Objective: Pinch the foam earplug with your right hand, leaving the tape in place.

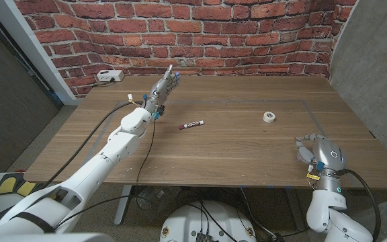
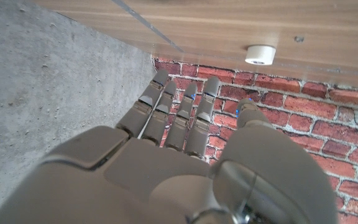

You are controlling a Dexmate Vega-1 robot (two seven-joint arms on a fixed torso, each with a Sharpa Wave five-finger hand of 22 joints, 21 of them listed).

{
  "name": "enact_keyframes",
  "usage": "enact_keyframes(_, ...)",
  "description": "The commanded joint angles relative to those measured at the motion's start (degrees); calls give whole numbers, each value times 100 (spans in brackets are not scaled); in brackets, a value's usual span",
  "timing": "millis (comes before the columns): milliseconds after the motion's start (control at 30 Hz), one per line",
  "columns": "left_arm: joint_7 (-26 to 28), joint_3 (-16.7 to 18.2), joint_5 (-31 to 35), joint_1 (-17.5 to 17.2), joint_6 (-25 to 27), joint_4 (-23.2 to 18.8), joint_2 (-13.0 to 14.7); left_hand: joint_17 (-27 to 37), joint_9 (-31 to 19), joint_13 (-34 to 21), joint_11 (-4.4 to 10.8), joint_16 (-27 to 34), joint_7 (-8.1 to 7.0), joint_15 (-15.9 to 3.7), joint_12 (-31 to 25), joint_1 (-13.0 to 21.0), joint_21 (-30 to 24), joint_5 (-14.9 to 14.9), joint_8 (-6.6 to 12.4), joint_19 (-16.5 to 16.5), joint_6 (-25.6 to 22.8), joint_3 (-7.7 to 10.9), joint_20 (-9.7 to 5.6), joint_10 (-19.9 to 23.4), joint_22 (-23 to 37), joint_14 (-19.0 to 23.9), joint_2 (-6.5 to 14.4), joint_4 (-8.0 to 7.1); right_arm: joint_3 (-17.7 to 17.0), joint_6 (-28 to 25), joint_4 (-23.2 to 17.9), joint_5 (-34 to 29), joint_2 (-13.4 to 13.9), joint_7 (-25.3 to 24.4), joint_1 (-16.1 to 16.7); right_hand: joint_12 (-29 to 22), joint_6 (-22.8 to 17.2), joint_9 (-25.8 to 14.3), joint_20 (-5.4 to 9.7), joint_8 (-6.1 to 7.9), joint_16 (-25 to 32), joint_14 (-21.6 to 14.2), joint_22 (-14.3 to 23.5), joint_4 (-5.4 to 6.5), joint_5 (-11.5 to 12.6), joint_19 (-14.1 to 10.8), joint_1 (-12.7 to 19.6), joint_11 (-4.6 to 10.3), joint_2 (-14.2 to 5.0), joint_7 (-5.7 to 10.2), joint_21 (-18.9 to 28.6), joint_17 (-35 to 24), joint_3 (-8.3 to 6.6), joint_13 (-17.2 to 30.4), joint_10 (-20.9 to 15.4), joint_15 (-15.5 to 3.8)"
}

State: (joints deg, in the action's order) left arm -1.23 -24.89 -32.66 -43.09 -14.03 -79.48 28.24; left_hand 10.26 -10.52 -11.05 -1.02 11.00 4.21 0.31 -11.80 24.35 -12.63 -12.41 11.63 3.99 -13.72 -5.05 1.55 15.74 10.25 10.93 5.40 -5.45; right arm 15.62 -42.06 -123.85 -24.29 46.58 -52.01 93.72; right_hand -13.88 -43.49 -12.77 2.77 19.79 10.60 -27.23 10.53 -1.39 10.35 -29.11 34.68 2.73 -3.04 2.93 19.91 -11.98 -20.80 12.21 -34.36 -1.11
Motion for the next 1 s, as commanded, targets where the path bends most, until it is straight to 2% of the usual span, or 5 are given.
enact_keyframes(33, 138, 83, 10, -193, -3, -215, 109, 28, -23, -12, 26, -13, -17, 8, 4, 36, 11, 23, -5, 58, -60, -6, 6, 47, 16, 45, 3, -7, -405, 1031, -25, 205, -106, -7, -2, -17, 34, 8, -13, -45, 23, 12, 27, 35, 25, 44, -75, -50, -14, -57, -26, -8, 1, 9, -18, 28)
enact_keyframes(600, 311, 166, 89, -448, -37, -502, 263, 28, -23, -13, 9, -15, -21, 16, 7, 46, 21, 25, -14, 57, -45, -15, 2, 43, 17, 41, 10, -5, -772, 2613, 438, 592, -248, 390, -451, -50, 134, 44, -9, -149, 29, -2, 23, 24, 37, 34, -134, -114, -20, -134, -40, 14, 5, -3, -80, 38)
enact_keyframes(1000, 410, 170, 160, -526, -60, -550, 275, 28, -23, -13, 41, -15, -41, 7, 6, 53, 27, 27, -17, 60, -44, -24, 6, 49, 17, 42, 14, -5, -994, 3815, 868, 1334, -383, 1079, -868, -86, 235, 69, -4, -244, 37, -42, 19, -6, 44, 1, -163, -204, -8, -210, -45, 35, 6, -13, -159, 51)
